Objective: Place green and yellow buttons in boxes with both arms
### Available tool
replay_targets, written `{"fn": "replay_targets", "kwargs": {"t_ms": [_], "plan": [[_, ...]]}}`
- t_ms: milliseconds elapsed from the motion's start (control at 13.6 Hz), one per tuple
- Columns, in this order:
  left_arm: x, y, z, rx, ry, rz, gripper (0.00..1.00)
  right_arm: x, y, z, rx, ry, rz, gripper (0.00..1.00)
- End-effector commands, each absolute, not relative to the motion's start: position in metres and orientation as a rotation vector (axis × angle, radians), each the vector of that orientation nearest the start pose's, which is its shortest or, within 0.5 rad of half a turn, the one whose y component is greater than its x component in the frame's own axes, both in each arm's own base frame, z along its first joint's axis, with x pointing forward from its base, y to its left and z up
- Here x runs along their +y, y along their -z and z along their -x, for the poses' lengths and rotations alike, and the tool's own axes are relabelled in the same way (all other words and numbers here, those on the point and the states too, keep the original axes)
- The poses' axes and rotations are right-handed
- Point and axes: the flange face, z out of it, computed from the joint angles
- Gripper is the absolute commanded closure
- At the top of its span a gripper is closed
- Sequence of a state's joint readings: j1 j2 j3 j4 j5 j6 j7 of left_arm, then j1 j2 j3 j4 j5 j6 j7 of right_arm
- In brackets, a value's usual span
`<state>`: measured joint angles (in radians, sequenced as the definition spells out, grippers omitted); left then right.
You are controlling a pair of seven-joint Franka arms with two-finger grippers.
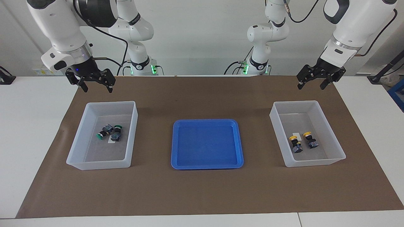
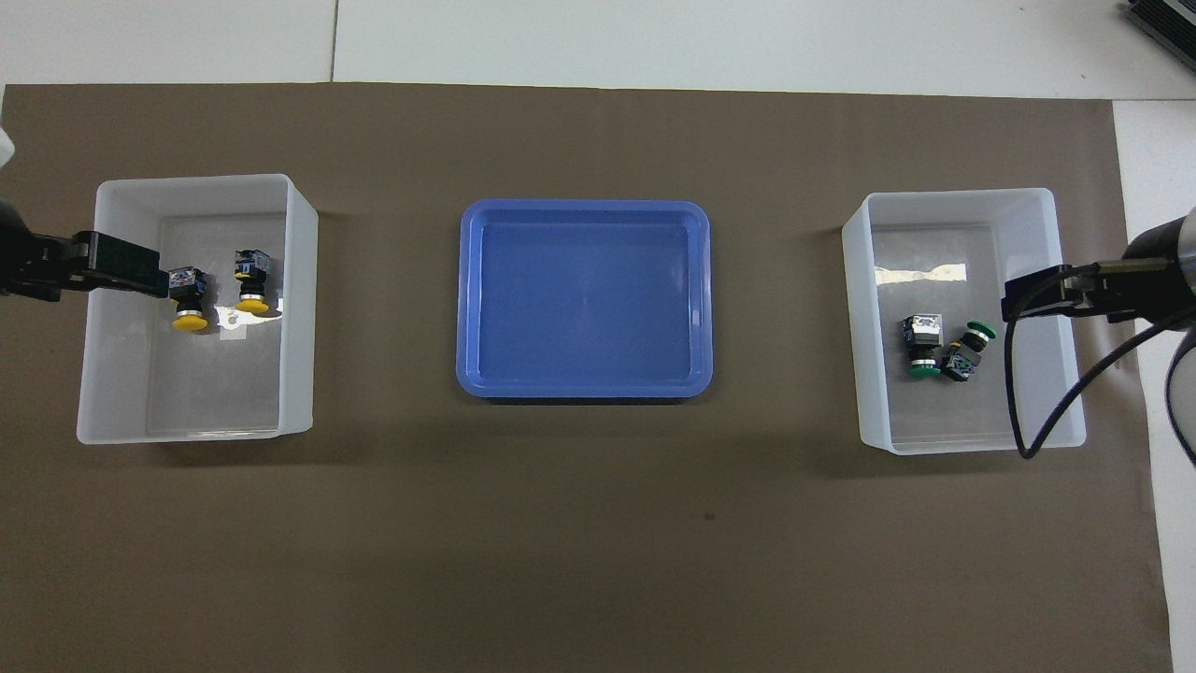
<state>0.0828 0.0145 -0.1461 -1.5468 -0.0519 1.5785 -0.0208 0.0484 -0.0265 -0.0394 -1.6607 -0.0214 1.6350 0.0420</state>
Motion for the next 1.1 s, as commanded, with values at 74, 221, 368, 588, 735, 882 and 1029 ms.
{"fn": "replay_targets", "kwargs": {"t_ms": [74,221,368,588,735,882,1029], "plan": [[-0.041,-0.633,-0.573,0.066,0.002,3.196,0.00,0.006,-0.607,-0.547,0.073,-0.005,3.133,0.00],[-0.053,-0.636,-0.573,0.098,0.013,3.196,0.00,0.008,-0.607,-0.545,0.073,-0.012,3.133,0.00],[-0.066,-0.637,-0.572,0.137,0.012,3.195,0.00,0.009,-0.606,-0.545,0.077,-0.012,3.133,0.00],[-0.090,-0.637,-0.568,0.201,0.003,3.193,0.00,0.010,-0.606,-0.543,0.080,-0.013,3.133,0.00],[-0.094,-0.637,-0.567,0.211,-0.005,3.190,0.00,0.010,-0.606,-0.544,0.080,-0.010,3.133,0.00],[-0.084,-0.644,-0.569,0.188,0.008,3.192,0.00,0.010,-0.605,-0.544,0.080,-0.013,3.133,0.00],[-0.073,-0.647,-0.576,0.160,-0.031,3.181,0.00,0.010,-0.605,-0.543,0.080,-0.015,3.133,0.00]]}}
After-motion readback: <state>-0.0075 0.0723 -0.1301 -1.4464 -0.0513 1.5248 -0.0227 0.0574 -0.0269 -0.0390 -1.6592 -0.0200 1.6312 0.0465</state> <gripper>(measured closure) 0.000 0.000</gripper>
